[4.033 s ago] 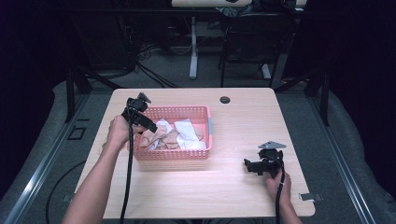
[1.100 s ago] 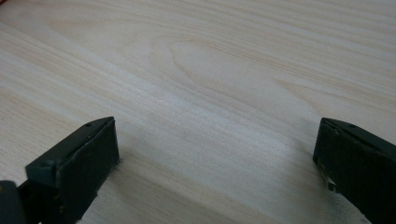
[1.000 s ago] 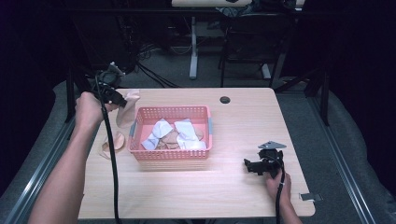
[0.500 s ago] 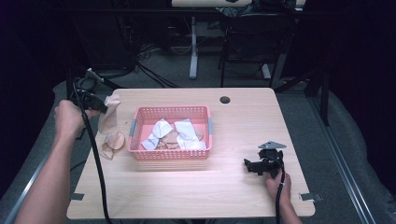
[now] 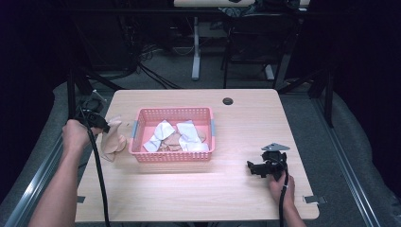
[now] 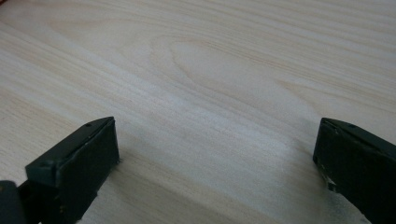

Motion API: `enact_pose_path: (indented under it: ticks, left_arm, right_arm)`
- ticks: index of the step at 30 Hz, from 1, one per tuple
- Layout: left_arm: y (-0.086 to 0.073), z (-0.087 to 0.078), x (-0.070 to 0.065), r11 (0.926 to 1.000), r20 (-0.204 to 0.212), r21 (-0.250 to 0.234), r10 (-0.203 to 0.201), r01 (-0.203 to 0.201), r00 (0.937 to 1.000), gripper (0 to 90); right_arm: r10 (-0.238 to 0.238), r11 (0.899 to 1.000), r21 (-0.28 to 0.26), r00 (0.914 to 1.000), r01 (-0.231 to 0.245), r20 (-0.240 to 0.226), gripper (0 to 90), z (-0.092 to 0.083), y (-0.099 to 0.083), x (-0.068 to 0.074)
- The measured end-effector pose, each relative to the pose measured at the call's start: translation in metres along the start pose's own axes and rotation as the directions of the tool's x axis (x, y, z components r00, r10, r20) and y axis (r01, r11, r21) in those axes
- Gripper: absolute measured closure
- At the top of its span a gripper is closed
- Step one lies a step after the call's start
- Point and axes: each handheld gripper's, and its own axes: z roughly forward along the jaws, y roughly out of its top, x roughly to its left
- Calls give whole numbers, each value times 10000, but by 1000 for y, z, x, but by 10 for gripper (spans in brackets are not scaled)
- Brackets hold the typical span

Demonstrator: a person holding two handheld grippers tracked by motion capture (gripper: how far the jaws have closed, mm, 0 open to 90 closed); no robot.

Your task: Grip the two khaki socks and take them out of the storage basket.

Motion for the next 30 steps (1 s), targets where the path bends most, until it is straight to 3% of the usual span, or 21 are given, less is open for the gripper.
enact_pose_path:
  ticks: [8, 12, 19, 27, 30]
  left_arm:
    - [-7, 31, 5, 9986, 140, 349, -391, 386, 9991, 843]
    - [-10, 37, 6, 9979, 197, 287, -585, 580, 9981, 767]
    - [-22, 27, 8, 9957, -129, -252, -893, 890, 9959, 431]
    - [-51, 18, 1, 9962, -228, -751, -467, 449, 9986, 239]
    - [-63, 17, 0, 9954, -55, -854, -430, 424, 9991, 180]
  right_arm:
    - [7, 10000, -4, 10000, -7, 15, 0, 0, 0, 0]
    - [10, 10000, -6, 10000, -10, 12, 0, 0, 0, 0]
    - [8, 10000, -4, 10000, -8, 17, 0, 0, 0, 0]
    - [12, 10000, -5, 10000, -12, 25, 0, 0, 0, 0]
    - [3, 10000, 11, 10000, -3, 59, 0, 0, 0, 0]
